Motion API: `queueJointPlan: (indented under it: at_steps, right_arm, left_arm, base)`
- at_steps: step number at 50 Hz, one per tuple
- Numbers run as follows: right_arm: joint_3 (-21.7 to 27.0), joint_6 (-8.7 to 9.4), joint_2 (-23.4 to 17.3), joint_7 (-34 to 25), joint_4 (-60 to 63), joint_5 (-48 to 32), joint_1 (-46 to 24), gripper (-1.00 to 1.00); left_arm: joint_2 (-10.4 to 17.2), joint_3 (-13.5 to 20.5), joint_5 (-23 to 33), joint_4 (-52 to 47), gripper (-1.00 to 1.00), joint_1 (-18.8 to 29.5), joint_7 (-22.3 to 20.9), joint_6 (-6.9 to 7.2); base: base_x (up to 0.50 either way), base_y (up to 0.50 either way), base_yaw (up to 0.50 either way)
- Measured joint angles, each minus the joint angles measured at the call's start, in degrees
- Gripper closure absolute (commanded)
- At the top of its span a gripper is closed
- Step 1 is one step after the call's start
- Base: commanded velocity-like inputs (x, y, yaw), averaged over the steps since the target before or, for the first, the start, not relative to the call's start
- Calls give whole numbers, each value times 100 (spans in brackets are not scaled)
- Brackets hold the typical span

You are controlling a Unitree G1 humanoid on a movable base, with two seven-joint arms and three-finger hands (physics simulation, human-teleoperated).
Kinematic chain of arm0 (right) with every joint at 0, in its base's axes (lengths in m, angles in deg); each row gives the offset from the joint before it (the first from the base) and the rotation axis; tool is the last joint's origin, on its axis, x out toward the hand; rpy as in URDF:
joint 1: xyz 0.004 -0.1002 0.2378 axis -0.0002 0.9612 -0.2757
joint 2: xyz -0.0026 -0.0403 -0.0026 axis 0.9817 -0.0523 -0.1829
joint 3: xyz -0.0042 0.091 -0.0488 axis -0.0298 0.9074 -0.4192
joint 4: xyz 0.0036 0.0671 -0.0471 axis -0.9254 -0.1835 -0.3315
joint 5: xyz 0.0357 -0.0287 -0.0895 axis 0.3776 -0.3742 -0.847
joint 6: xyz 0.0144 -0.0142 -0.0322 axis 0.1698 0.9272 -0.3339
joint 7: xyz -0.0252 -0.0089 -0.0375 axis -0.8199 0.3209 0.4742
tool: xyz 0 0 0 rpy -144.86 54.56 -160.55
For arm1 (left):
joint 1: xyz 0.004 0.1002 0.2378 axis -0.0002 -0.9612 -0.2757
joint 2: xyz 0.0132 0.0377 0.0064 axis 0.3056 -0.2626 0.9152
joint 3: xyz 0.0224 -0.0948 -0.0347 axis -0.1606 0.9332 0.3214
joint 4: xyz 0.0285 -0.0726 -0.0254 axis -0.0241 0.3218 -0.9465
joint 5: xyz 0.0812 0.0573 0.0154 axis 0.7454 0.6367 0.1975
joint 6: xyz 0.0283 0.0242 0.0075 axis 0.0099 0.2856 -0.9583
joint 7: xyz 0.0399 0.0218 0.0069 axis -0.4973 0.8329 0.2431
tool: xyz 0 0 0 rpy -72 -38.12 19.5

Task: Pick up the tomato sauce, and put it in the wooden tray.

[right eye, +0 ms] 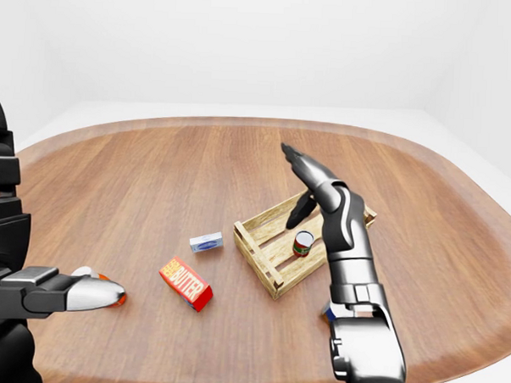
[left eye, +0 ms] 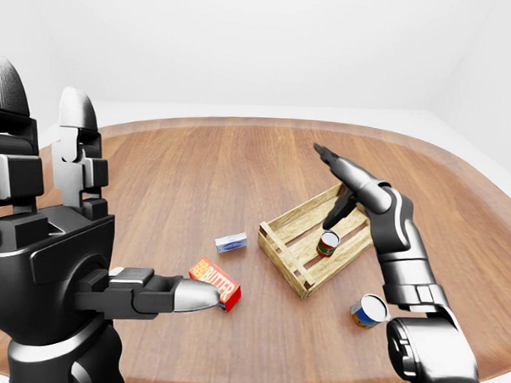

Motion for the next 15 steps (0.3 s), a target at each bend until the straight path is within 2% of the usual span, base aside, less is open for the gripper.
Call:
queueJointPlan:
  at_steps: [7,15]
  right_arm:
    - [178,0,55,-217,1577,224,398,-100]
    - [308,0,241,-39,3154,580,985,-100]
  left_arm:
    - [38,22,-63,0,-100,9,45,0]
    - [90,16,-136,-1,-100,8,113,0]
  base:
    - [0,0,0]
    - [0,0,0]
